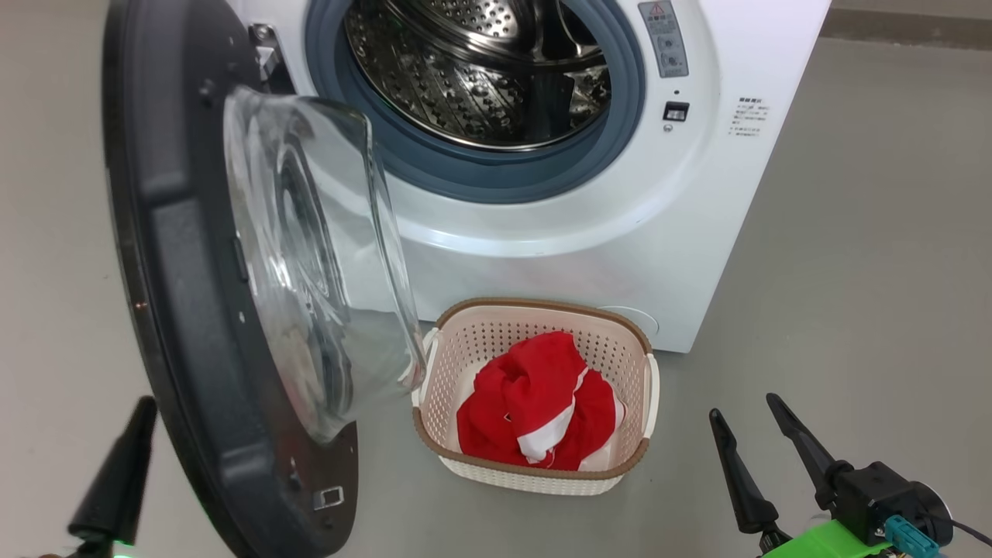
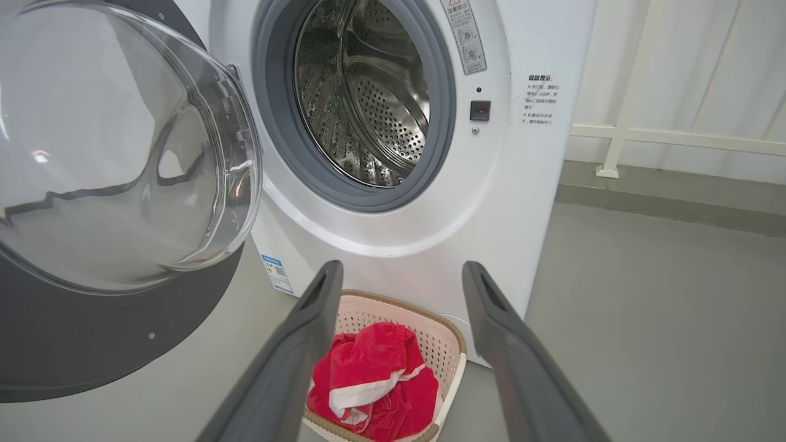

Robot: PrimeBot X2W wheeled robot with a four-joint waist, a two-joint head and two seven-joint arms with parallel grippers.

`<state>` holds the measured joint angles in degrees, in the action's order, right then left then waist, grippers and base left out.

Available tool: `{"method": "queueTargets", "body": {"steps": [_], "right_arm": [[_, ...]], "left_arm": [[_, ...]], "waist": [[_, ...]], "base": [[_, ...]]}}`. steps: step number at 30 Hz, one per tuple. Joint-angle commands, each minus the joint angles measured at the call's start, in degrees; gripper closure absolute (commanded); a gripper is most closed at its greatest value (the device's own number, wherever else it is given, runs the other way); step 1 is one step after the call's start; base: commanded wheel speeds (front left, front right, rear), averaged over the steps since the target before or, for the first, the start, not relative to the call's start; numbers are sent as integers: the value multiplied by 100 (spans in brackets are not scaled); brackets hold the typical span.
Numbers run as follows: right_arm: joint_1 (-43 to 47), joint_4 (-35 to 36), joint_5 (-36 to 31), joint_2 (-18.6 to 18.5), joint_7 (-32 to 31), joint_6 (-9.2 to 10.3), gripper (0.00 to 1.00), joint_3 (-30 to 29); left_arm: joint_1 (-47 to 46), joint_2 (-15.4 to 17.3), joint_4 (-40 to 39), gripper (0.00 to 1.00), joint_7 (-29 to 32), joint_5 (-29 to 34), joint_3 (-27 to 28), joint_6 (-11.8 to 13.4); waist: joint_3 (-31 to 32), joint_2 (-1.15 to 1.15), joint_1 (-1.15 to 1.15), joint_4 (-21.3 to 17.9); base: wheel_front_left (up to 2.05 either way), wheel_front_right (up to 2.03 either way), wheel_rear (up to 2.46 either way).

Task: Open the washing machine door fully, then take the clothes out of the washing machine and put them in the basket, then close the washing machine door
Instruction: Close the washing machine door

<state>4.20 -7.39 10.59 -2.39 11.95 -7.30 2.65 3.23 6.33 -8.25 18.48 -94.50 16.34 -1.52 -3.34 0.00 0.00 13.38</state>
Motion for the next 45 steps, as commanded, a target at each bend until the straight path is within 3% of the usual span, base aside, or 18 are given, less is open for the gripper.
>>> {"method": "queueTargets", "body": {"steps": [1,20,45], "right_arm": [[-251,159,37,-49,83,-19,0,115],[-481,158,25,-49,138,-19,0,122],[-714,12,80,-49,225,-19,0,183]], "left_arm": [[-88,97,-169,100,82,-46,152,-61],[264,28,-661,100,1046,-341,-596,-453],[-294,3,-476,100,1514,-157,-1218,-573]], "waist": [[-45,0,0,-27],[-412,0,0,-225],[-692,0,0,-1210]], "base": [[0,0,0],[0,0,0],[0,0,0]]}}
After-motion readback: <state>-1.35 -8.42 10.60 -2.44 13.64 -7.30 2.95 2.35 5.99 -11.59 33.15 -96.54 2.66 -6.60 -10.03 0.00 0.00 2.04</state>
